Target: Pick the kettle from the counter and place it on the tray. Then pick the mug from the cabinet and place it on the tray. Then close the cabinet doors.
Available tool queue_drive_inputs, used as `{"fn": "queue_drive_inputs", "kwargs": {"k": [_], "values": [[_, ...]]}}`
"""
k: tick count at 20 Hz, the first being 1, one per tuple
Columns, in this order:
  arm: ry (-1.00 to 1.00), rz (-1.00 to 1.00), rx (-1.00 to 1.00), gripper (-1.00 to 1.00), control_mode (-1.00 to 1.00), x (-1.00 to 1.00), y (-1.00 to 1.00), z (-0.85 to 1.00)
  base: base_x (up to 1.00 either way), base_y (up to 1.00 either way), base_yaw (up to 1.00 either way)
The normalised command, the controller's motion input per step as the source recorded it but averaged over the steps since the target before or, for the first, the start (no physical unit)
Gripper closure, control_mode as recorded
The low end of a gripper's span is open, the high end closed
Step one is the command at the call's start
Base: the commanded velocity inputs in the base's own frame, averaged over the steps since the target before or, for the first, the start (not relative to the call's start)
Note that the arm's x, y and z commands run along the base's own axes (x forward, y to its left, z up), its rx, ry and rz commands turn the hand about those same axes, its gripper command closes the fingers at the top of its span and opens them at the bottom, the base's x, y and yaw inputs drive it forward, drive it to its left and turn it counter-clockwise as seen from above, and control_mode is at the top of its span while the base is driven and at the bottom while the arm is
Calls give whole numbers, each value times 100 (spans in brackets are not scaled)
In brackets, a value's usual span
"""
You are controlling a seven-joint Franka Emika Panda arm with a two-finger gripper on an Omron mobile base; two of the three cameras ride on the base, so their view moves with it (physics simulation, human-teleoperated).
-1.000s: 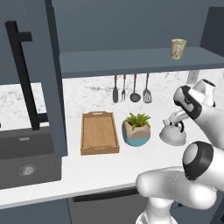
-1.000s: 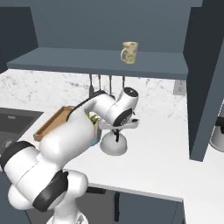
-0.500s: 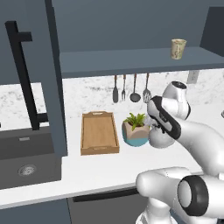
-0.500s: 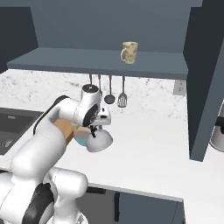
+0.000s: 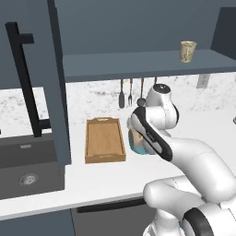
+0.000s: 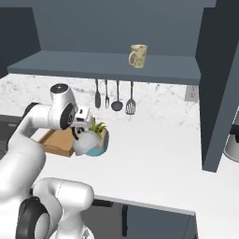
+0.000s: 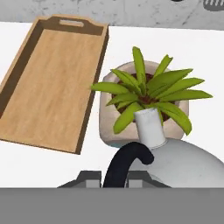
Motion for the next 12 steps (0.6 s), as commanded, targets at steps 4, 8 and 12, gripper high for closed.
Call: {"fn": "queue_drive_inputs", "kwargs": {"k": [4, 8, 12], "values": [[-4, -15, 0, 100, -100, 0, 54, 40, 0, 0, 0], [-3, -16, 1, 100, -100, 0, 47, 31, 0, 0, 0], [-2, -17, 4, 100, -100, 0, 32, 13, 0, 0, 0]]}}
